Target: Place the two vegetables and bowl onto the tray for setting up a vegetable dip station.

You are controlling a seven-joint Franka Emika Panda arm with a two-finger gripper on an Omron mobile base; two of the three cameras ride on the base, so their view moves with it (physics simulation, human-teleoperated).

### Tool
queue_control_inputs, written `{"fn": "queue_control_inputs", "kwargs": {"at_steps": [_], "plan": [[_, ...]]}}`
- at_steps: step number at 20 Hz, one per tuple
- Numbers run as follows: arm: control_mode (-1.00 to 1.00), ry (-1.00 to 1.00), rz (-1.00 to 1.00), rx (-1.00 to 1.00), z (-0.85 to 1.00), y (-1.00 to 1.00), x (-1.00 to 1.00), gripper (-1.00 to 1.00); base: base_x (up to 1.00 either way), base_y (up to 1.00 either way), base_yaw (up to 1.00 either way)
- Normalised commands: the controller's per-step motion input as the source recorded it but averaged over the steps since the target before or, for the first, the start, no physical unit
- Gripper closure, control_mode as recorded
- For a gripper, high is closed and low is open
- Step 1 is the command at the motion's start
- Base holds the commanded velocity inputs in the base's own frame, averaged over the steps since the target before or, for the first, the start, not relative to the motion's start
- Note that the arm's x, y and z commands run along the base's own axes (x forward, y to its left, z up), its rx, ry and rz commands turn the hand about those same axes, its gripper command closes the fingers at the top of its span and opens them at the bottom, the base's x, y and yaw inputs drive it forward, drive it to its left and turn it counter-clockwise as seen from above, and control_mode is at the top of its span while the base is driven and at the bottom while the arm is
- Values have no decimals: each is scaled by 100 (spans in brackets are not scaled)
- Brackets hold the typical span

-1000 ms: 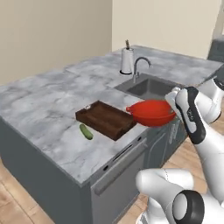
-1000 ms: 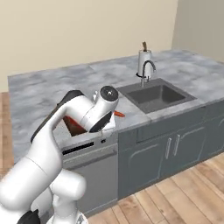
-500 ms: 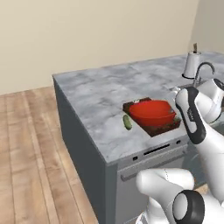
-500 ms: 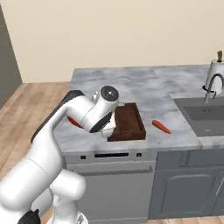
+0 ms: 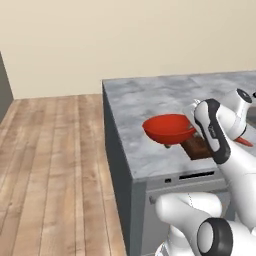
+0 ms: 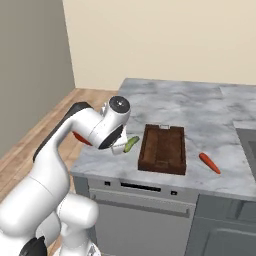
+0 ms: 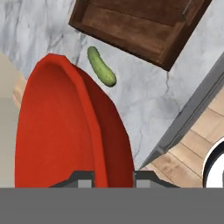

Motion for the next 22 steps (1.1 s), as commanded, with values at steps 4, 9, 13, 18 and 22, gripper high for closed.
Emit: {"fn": "queue_control_inputs", "kwargs": {"at_steps": [4, 9, 13, 18, 22], "plan": [[100, 0, 0, 0, 0, 0, 0, 100, -19, -63, 20], [100, 0, 0, 0, 0, 0, 0, 100, -19, -63, 19], [100, 0, 0, 0, 0, 0, 0, 100, -15, -63, 17], [100, 0, 0, 0, 0, 0, 0, 100, -4, -60, 16], [100, 0, 0, 0, 0, 0, 0, 100, 16, -44, 19]]}}
